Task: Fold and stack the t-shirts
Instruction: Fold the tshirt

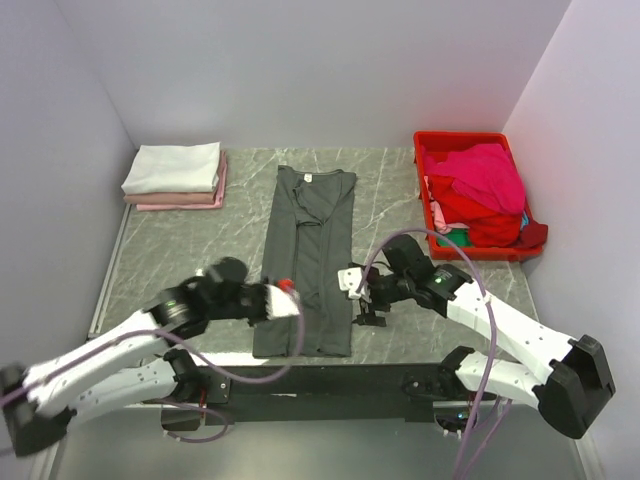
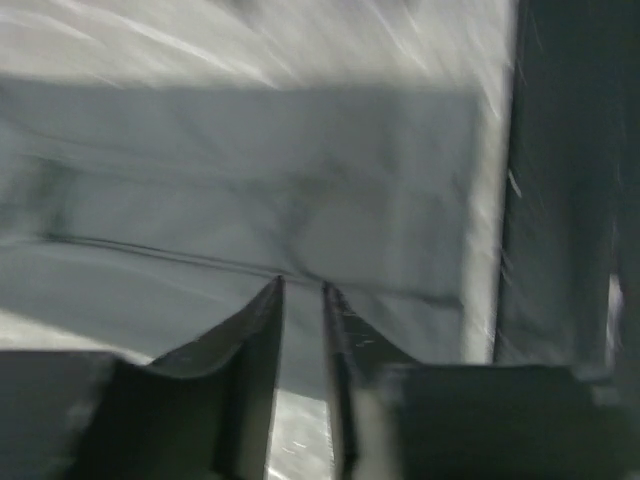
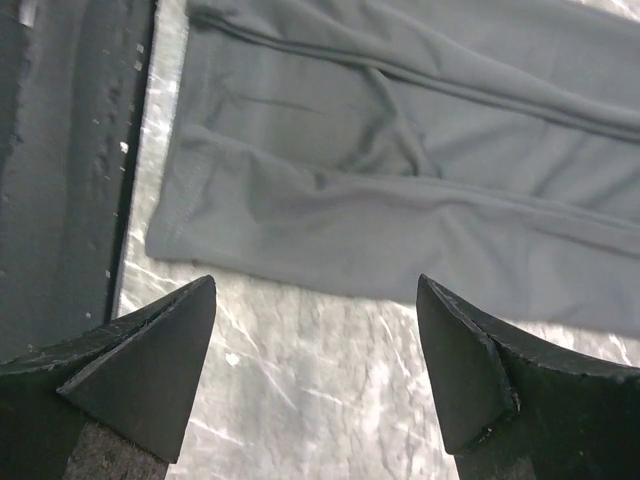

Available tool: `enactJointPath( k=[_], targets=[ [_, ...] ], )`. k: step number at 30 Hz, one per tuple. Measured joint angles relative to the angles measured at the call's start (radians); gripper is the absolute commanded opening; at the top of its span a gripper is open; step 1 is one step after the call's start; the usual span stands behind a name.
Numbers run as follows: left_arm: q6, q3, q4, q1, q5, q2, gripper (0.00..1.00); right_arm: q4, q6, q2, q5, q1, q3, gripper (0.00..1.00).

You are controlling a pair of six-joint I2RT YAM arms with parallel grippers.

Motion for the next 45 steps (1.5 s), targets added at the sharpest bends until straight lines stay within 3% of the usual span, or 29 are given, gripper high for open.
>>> enactJointPath(
  k=[4,9,17,27,32,38,42,44,45],
  targets=[
    [0.024,-0.049,-0.052,-0.187,-0.103,0.204,0.23,-0.004,-0.006,0.003,0.005,-0.034,0.0,0.87],
    [0.035,-0.104,-0.106,-0.289,-0.134,0.272,0.29,-0.014,-0.01,0.041,0.002,-0.042,0.001,0.87],
    [0.037,-0.135,-0.074,-0.339,-0.156,0.342,0.32,-0.047,-0.021,0.083,-0.01,-0.042,0.002,0.86],
    [0.034,-0.143,-0.05,-0.344,-0.235,0.385,0.48,-0.057,-0.038,0.104,-0.013,-0.042,0.003,0.87],
    [0.033,-0.16,-0.032,-0.344,-0.264,0.385,0.48,-0.064,-0.061,0.104,-0.019,-0.042,0.003,0.87],
    [0.033,-0.164,-0.014,-0.344,-0.274,0.404,0.41,-0.093,-0.116,0.104,-0.029,-0.011,0.003,0.86],
    [0.032,-0.159,0.017,-0.345,-0.291,0.431,0.18,-0.087,-0.161,0.095,-0.024,0.049,-0.012,0.86],
    [0.033,-0.156,0.032,-0.346,-0.309,0.446,0.12,-0.078,-0.175,0.079,-0.015,0.093,-0.035,0.86],
    [0.033,-0.155,0.039,-0.346,-0.314,0.451,0.03,-0.07,-0.178,0.072,-0.005,0.121,-0.048,0.85]
  ],
)
